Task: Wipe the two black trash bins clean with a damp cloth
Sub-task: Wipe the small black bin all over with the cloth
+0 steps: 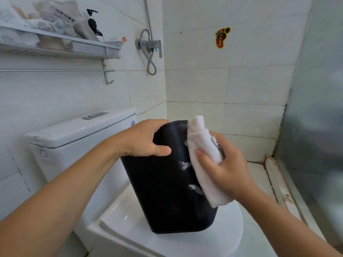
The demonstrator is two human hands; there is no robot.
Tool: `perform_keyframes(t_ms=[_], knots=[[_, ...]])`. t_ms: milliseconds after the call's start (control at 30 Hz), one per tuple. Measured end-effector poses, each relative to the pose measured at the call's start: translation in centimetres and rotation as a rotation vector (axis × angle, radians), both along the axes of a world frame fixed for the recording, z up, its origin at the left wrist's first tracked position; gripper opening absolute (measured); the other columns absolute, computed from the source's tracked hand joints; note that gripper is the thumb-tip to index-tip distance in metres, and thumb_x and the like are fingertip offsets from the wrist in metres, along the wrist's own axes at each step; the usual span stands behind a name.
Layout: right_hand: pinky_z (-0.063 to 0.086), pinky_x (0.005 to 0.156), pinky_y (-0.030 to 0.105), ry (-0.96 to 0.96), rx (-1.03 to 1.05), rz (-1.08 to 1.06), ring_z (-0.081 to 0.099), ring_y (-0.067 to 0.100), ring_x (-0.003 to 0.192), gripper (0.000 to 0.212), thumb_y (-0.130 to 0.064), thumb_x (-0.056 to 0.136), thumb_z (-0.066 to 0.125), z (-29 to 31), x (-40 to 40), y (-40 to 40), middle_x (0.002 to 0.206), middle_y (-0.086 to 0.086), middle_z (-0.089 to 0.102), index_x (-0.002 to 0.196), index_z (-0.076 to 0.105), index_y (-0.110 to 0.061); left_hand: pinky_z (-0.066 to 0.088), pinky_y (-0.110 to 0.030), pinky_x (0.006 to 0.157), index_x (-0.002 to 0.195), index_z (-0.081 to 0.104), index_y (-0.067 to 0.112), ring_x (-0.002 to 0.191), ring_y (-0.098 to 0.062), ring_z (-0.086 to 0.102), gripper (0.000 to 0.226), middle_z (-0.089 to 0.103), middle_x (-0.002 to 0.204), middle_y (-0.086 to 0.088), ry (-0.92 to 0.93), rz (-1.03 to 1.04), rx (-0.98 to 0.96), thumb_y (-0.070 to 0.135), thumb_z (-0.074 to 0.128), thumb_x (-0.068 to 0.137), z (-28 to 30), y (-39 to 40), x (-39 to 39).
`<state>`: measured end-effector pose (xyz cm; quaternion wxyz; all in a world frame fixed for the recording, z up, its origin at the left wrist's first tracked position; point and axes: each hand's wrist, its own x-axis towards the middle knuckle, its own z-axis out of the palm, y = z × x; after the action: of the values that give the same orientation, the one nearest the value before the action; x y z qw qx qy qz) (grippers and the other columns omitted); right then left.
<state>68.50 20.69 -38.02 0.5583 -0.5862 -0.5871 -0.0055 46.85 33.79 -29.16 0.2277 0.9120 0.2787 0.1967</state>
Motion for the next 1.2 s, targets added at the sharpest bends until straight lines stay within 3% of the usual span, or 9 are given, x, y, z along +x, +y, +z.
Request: perform_keyframes(t_ms=[100,267,400,533,667,767,933,1067,1200], knots=[[0.049,0.064,0.036,-0.353,0.111,-0.054,0.054,0.018,0.08,0.052,-0.052,0.087,0.061,-0.9,-1.5,0.4,0.091,-0.01,0.057,0.137,0.05,-0.044,0.058,-0.039,0.092,0.107,0.069,0.025,0.099,-0.015,0.071,0.035,0.075,0.1,0.007,-0.088,-0.008,0.006,0.021,0.08,0.073,-0.6,-0.3,0.5],[0.045,0.066,0.038,-0.462,0.185,-0.103,0.048,0.026,0.081,0.071,-0.041,0.086,0.063,-2.5,-2.6,0.9,0.093,0.003,0.05,0.153,0.04,-0.036,0.044,-0.023,0.063,0.082,0.057,0.024,0.067,-0.007,0.053,0.022,0.058,0.069,0.019,-0.137,-0.02,-0.017,0.017,0.07,0.065,-0.9,-0.6,0.9],[0.034,0.059,0.026,-0.511,0.108,-0.062,0.043,0.018,0.072,0.08,-0.04,0.085,0.064,-5.0,-2.2,0.6,0.091,-0.002,0.05,0.159,0.034,-0.029,0.057,-0.04,0.079,0.093,0.062,0.03,0.081,-0.017,0.066,0.026,0.069,0.082,0.015,-0.077,0.045,0.091,0.031,0.074,0.07,-1.0,-0.4,1.2],[0.035,0.054,0.025,-0.541,0.025,-0.042,0.039,0.014,0.071,0.083,-0.038,0.084,0.068,-8.2,-2.5,0.6,0.093,-0.001,0.051,0.16,0.034,-0.03,0.057,-0.053,0.085,0.095,0.065,0.032,0.086,-0.028,0.068,0.032,0.071,0.088,0.006,-0.107,0.083,0.069,0.023,0.072,0.066,-1.1,0.6,0.8],[0.04,0.059,0.031,-0.49,0.087,-0.057,0.042,0.018,0.075,0.066,-0.037,0.095,0.056,-7.5,-3.1,1.2,0.093,-0.001,0.051,0.158,0.038,-0.03,0.056,-0.049,0.081,0.095,0.068,0.024,0.082,-0.034,0.065,0.033,0.071,0.09,-0.013,-0.197,0.111,0.001,0.018,0.073,0.064,-1.0,1.4,0.2],[0.039,0.058,0.033,-0.478,0.1,-0.062,0.043,0.019,0.072,0.066,-0.034,0.091,0.056,-5.9,-3.2,1.1,0.089,-0.001,0.05,0.156,0.044,-0.028,0.053,-0.038,0.078,0.098,0.068,0.014,0.08,-0.017,0.063,0.034,0.07,0.092,-0.017,-0.257,0.111,-0.054,0.013,0.073,0.064,-1.0,1.6,0.0],[0.05,0.054,0.037,-0.501,-0.026,-0.061,0.054,0.017,0.071,0.066,-0.045,0.082,0.058,-1.2,-1.5,-0.6,0.093,-0.009,0.055,0.146,0.045,-0.042,0.054,-0.043,0.081,0.101,0.069,0.011,0.086,-0.021,0.063,0.037,0.07,0.1,-0.025,-0.336,0.111,-0.114,0.011,0.074,0.064,-1.1,1.5,0.1],[0.055,0.071,0.044,-0.44,-0.128,0.039,0.06,0.018,0.086,0.064,-0.058,0.087,0.055,-0.3,1.2,-1.4,0.103,-0.008,0.06,0.148,0.038,-0.05,0.051,-0.034,0.076,0.1,0.068,0.015,0.082,-0.013,0.062,0.034,0.07,0.09,-0.011,-0.308,0.063,-0.104,0.008,0.075,0.067,-1.8,0.3,1.3],[0.052,0.07,0.044,-0.456,-0.152,0.064,0.057,0.018,0.085,0.062,-0.061,0.092,0.049,-0.9,1.4,-2.4,0.1,-0.002,0.06,0.151,0.037,-0.046,0.056,-0.034,0.087,0.108,0.067,0.019,0.093,-0.013,0.069,0.033,0.073,0.102,-0.006,-0.251,0.017,-0.013,0.0,0.081,0.084,-1.8,-0.2,1.9]])
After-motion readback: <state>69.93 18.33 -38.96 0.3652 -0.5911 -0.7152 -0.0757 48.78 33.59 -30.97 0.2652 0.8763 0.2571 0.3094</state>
